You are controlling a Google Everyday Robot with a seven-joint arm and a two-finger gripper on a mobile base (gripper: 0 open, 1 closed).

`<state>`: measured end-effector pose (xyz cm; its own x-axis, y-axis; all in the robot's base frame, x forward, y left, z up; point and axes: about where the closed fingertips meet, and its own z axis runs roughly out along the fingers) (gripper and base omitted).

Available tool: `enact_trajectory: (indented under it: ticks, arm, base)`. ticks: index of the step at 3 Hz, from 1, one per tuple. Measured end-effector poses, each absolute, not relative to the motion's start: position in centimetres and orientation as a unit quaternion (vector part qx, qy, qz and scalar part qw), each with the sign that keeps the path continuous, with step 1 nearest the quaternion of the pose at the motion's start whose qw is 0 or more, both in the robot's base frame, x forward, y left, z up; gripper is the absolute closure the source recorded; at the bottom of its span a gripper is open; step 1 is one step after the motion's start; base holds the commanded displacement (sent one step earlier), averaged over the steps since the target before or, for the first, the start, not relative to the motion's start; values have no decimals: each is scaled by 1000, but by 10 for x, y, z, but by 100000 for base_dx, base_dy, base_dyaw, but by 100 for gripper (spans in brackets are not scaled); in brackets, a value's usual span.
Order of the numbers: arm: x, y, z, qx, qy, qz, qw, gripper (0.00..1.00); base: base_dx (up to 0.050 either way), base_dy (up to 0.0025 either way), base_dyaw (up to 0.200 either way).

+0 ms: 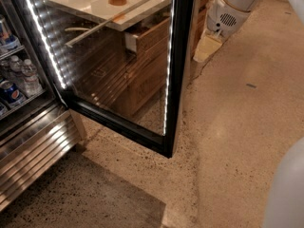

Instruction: Close right fridge door

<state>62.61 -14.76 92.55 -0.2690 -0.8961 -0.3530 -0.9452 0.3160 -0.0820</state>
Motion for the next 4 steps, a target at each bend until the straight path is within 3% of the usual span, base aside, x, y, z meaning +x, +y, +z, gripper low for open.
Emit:
enact_trajectory:
  ticks: [1, 2, 3, 4]
  arm:
    - [626, -148, 925, -580, 793, 72, 170, 88]
    - [626, -148, 925, -580, 793, 72, 170, 100]
    - [626, -148, 925, -580, 793, 72, 170, 100]
    - [626, -148, 925, -580, 793, 72, 170, 100]
  base:
    - [0, 0, 0]
    - [0, 0, 0]
    - [3940, -240, -12203]
    - [4095, 229, 11500]
